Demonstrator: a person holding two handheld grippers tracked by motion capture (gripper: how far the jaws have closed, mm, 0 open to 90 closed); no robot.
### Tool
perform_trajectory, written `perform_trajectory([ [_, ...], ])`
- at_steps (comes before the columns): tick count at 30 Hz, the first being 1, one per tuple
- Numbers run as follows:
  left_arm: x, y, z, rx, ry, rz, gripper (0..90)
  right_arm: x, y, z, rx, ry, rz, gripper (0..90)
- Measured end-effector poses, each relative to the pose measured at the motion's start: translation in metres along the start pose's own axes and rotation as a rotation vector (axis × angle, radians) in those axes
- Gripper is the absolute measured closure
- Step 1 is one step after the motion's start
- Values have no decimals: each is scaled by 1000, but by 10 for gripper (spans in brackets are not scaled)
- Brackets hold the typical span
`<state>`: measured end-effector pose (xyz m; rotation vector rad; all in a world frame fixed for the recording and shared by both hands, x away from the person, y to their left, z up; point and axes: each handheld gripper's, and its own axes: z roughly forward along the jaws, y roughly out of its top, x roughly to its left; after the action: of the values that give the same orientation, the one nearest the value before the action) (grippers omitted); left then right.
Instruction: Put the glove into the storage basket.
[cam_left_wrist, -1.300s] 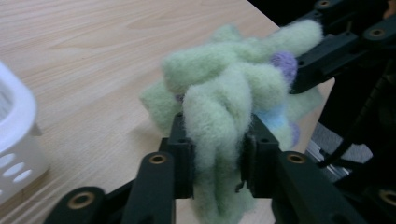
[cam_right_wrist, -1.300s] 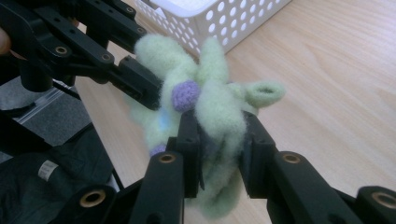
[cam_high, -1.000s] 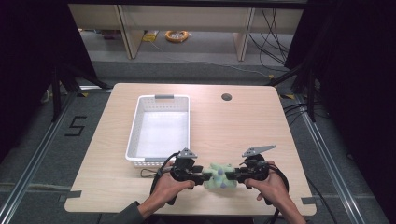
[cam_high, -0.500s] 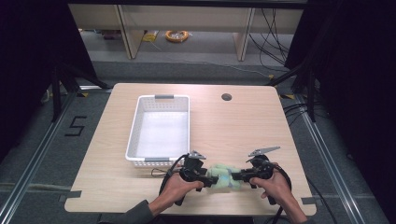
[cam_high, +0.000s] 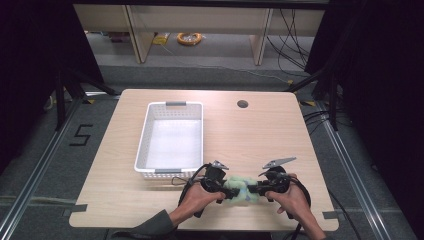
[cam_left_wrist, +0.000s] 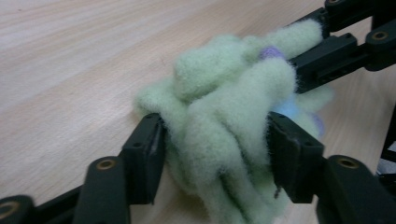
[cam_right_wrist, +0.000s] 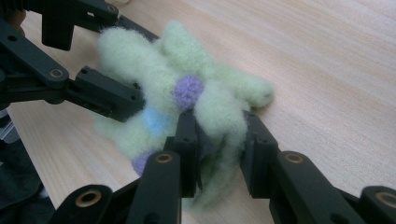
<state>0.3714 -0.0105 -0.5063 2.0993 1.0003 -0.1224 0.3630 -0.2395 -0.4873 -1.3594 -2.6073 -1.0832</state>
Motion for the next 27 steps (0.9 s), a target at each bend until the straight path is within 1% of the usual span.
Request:
perform_trajectory([
  [1, 0, 0, 0, 0, 0, 0, 481, 0, 0, 0, 0, 0, 0, 720],
  [2, 2, -1, 0, -3, -17, -19, 505, -1, 0, -1, 5, -2, -13, 721],
  [3, 3, -2, 1, -17, -22, -34, 530, -1, -1, -1, 12, -2, -11, 722],
  [4, 3, -2, 1, -17, -22, -34, 566, -1, -1, -1, 12, -2, -11, 722],
  [5, 2, -3, 0, -19, -10, -40, 600, -1, -1, 0, 6, -2, -15, 724],
  [6, 2, -5, 1, -30, -13, -29, 629, -1, -1, 0, 8, -2, -19, 724],
  [7, -2, -4, -1, -23, 2, 7, 656, 1, -1, 2, -7, -2, -20, 724],
  [8, -2, -4, -1, -23, 2, 7, 672, 1, -1, 2, -7, -2, -20, 724],
  [9, -4, -4, -2, -17, -1, 27, 685, 2, 1, 2, -1, -1, -24, 725],
  [10, -4, -4, -2, -17, -1, 27, 689, 2, 1, 2, -1, -1, -24, 725],
  [11, -4, -3, -4, -17, -3, 31, 697, 1, 2, 0, 21, 5, -34, 726],
  [13, -4, -3, -6, -12, -1, 38, 701, 2, 1, -1, 3, 5, -28, 728],
  [14, -4, -4, -6, -21, -9, 36, 702, 2, 2, -2, 1, 9, -35, 728],
  [15, -5, -3, -8, -10, -10, 43, 704, 3, 2, -3, 15, 10, -38, 728],
  [16, -6, -3, -8, -44, -5, 42, 705, 5, 2, -1, -19, 14, -28, 728],
  [17, -7, -2, -11, -34, -9, 44, 705, 5, 3, -4, 1, 8, -41, 728],
  [18, -7, -2, -11, -34, -9, 44, 705, 6, 4, -6, 8, 11, -48, 728],
  [19, -8, 0, -18, -31, -25, 45, 705, 7, 5, -5, -26, 22, -41, 728],
  [20, -8, 2, -21, -31, -31, 50, 705, 7, 7, -9, -2, 24, -44, 728],
  [21, -8, 4, -24, -38, -33, 50, 705, 8, 8, -11, -11, 37, -50, 729],
  [22, -8, 4, -24, -38, -33, 50, 705, 10, 10, -13, -15, 35, -27, 729],
  [23, -9, 6, -28, -36, -36, 56, 705, 10, 10, -13, -15, 35, -27, 729],
  [24, -11, 10, -36, -56, -27, 69, 705, 12, 15, -17, -27, 42, -43, 729],
  [25, -12, 12, -40, -63, -34, 73, 705, 14, 18, -19, -36, 36, -60, 729],
  [26, -12, 12, -40, -63, -34, 73, 705, 15, 21, -21, -40, 47, -71, 729],
  [27, -12, 14, -45, -70, -34, 76, 705, 15, 21, -21, -40, 47, -71, 729],
])
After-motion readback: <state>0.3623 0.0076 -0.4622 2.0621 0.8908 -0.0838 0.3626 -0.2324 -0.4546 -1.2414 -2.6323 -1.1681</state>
